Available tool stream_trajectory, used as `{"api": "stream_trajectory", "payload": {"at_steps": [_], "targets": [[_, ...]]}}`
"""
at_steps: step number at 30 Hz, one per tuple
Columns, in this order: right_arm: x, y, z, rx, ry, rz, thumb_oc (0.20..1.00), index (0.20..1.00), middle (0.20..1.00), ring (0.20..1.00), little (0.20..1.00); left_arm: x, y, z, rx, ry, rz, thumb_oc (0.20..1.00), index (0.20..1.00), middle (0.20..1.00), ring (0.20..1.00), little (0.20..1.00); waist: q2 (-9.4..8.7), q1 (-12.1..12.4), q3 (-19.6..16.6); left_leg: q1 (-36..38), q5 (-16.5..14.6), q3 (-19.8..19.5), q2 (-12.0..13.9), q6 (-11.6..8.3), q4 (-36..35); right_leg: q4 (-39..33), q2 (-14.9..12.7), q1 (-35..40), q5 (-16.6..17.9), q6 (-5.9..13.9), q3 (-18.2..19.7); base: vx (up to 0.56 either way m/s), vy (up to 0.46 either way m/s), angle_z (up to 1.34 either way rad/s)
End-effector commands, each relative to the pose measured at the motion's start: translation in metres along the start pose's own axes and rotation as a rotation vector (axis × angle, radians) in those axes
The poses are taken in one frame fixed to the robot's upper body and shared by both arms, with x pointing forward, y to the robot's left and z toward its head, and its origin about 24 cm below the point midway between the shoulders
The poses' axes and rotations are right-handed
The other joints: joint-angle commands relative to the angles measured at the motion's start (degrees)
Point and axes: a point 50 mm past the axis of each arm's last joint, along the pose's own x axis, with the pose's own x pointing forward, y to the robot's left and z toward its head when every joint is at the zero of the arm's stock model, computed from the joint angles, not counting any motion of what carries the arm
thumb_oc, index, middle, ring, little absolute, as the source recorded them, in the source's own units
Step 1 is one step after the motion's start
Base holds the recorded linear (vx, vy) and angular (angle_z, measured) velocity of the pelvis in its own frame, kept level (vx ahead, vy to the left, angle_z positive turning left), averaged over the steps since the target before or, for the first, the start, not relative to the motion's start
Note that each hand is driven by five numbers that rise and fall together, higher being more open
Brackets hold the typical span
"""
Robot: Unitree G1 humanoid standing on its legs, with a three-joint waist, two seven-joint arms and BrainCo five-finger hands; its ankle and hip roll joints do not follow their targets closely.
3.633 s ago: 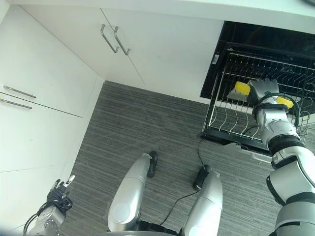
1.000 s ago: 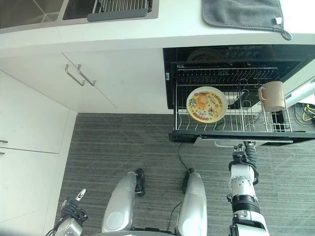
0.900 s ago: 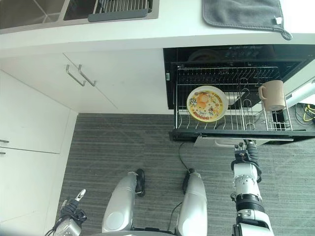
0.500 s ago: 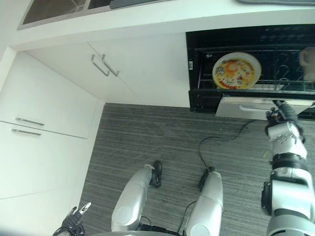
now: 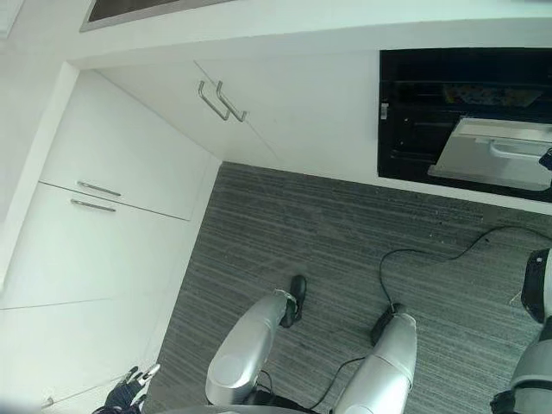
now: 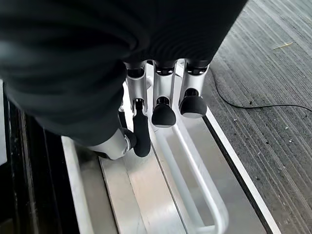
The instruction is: Place the dishes in the dishwasher.
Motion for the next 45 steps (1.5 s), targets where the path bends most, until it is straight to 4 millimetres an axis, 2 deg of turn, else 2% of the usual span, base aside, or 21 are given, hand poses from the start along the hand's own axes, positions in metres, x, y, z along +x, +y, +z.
{"api": "stream_trajectory", "payload": {"at_steps": [1,6,12,19,22,25,27,28,29,30,31,33,34,36,41,45], "targets": [[-0.049,0.031,0.112,0.115,-0.48,0.279,0.2,0.2,0.2,0.2,0.2,-0.011,0.054,0.018,0.147,-0.028,0.08,1.0,1.0,1.0,1.0,1.0,-2.67,3.6,-2.7,-0.1,4.8,-1.8,0.3,0.81,-3.8,0.4,0.0,6.8,-3.7,-0.43,-3.2,0.0,-0.127,0.2],[-0.054,0.028,0.121,-0.039,-0.582,0.265,0.2,0.2,0.2,0.2,0.2,-0.012,0.065,0.024,0.181,-0.028,0.083,1.0,1.0,1.0,1.0,1.0,-4.25,4.4,-3.3,-0.2,4.3,-2.4,1.0,1.16,-2.5,-0.2,0.4,8.7,-3.2,-0.69,-5.1,0.03,-0.099,0.13],[-0.063,0.036,0.128,-0.115,-0.737,0.282,0.2,0.2,0.2,0.2,0.2,-0.012,0.069,0.028,0.193,-0.046,0.119,1.0,1.0,1.0,1.0,1.0,-4.53,4.6,-3.0,0.1,5.2,-2.7,1.5,1.2,-3.2,-2.2,1.2,11.0,-2.4,-0.75,-6.1,-0.02,-0.045,-0.02],[-0.05,0.034,0.11,-0.106,-0.657,0.246,0.2,0.2,0.2,0.2,0.2,-0.009,0.072,0.039,0.172,-0.064,0.139,1.0,1.0,1.0,1.0,1.0,-5.47,4.8,-2.9,-0.1,6.3,-2.2,2.3,1.18,-4.6,-5.3,2.1,12.6,-1.2,-0.5,-7.5,-0.09,-0.003,0.01],[-0.047,0.043,0.093,-0.099,-0.667,0.274,0.2,0.2,0.2,0.2,0.2,-0.007,0.067,0.043,0.16,-0.072,0.128,1.0,1.0,1.0,1.0,1.0,-6.24,4.3,-2.9,0.2,6.1,-1.7,2.8,1.32,-4.3,-6.9,2.6,13.9,-0.4,-0.2,-7.9,-0.07,0.08,0.0],[-0.037,0.057,0.049,-0.054,-0.578,0.373,0.2,0.2,0.2,0.2,0.2,-0.003,0.057,0.047,0.135,-0.086,0.116,1.0,1.0,1.0,1.0,1.0,-7.16,2.9,-2.5,0.6,5.7,-1.2,3.1,1.83,-4.0,-9.0,3.4,14.7,0.7,0.19,-7.3,-0.06,0.085,-0.07],[-0.035,0.075,-0.006,-0.022,-0.452,0.54,0.2,0.2,0.2,0.2,0.2,0.0,0.05,0.049,0.096,-0.103,0.119,1.0,1.0,1.0,1.0,1.0,-7.83,1.2,-2.0,1.1,5.2,-0.4,3.5,2.19,-3.9,-10.7,4.0,14.9,1.8,0.7,-6.3,-0.08,0.122,-0.09],[-0.035,0.077,-0.013,-0.018,-0.44,0.556,0.2,0.2,0.2,0.2,0.2,0.0,0.049,0.049,0.091,-0.105,0.121,1.0,1.0,1.0,1.0,1.0,-7.94,1.0,-1.9,1.1,5.1,-0.3,3.5,2.24,-3.9,-10.9,4.1,15.0,2.0,0.77,-6.2,-0.07,0.097,-0.1],[-0.038,0.083,-0.032,-0.026,-0.422,0.602,0.68,0.68,0.68,0.68,0.68,0.002,0.047,0.052,0.074,-0.115,0.125,1.0,1.0,1.0,1.0,1.0,-8.25,0.3,-1.5,1.4,5.0,0.1,3.6,2.39,-3.9,-11.7,4.3,15.1,2.4,0.98,-5.8,-0.07,0.093,-0.19],[-0.042,0.089,-0.045,-0.038,-0.42,0.632,1.0,1.0,1.0,1.0,1.0,0.003,0.045,0.055,0.057,-0.129,0.13,1.0,1.0,1.0,1.0,1.0,-8.63,-0.4,-1.3,1.5,4.8,0.6,3.8,2.51,-4.0,-12.7,4.6,15.3,2.9,1.23,-5.3,-0.1,0.15,-0.21],[-0.047,0.092,-0.056,-0.031,-0.429,0.651,1.0,1.0,1.0,1.0,1.0,0.005,0.041,0.057,0.028,-0.146,0.135,1.0,1.0,1.0,1.0,1.0,-8.93,-1.2,-1.2,1.8,4.7,1.1,3.9,2.63,-4.2,-13.5,4.9,15.2,3.4,1.48,-4.7,-0.08,0.139,-0.13],[-0.051,0.095,-0.066,-0.011,-0.423,0.669,1.0,1.0,1.0,1.0,1.0,0.007,0.037,0.06,0.007,-0.161,0.135,1.0,1.0,1.0,1.0,1.0,-9.23,-1.8,-1.2,2.0,4.4,1.5,3.8,2.78,-4.4,-14.5,5.1,15.2,3.9,1.76,-4.3,-0.1,0.123,-0.18],[-0.056,0.099,-0.076,-0.02,-0.427,0.679,1.0,1.0,1.0,1.0,1.0,0.008,0.034,0.065,-0.015,-0.18,0.132,1.0,1.0,1.0,1.0,1.0,-9.36,-2.4,-1.2,1.8,5.8,2.2,3.8,3.3,-5.3,-16.3,5.4,14.9,5.9,1.56,-4.2,-0.14,0.156,-0.34],[-0.062,0.101,-0.088,-0.009,-0.42,0.693,1.0,1.0,1.0,1.0,1.0,0.011,0.026,0.072,-0.046,-0.207,0.123,1.0,1.0,1.0,1.0,1.0,-9.83,-3.4,-1.2,2.0,5.6,3.0,3.7,3.49,-5.7,-17.9,5.7,14.8,6.9,2.02,-3.4,-0.11,0.18,-0.19],[-0.08,0.09,-0.147,-0.005,-0.354,0.707,1.0,1.0,1.0,1.0,1.0,0.013,-0.001,0.092,-0.125,-0.315,0.079,1.0,1.0,1.0,1.0,1.0,-12.18,-6.8,-2.1,4.4,4.1,5.3,3.4,3.93,-7.8,-24.9,6.8,17.0,9.9,3.46,-0.7,-0.03,0.217,-0.09],[-0.081,0.077,-0.188,-0.059,-0.241,0.688,1.0,1.0,1.0,1.0,1.0,0.007,-0.013,0.1,-0.078,-0.401,0.025,1.0,1.0,1.0,1.0,1.0,-14.01,-6.9,-3.1,6.3,3.0,6.0,2.8,4.03,-8.9,-30.3,6.2,20.0,12.7,4.83,-0.7,0.02,0.148,-0.07]]}}
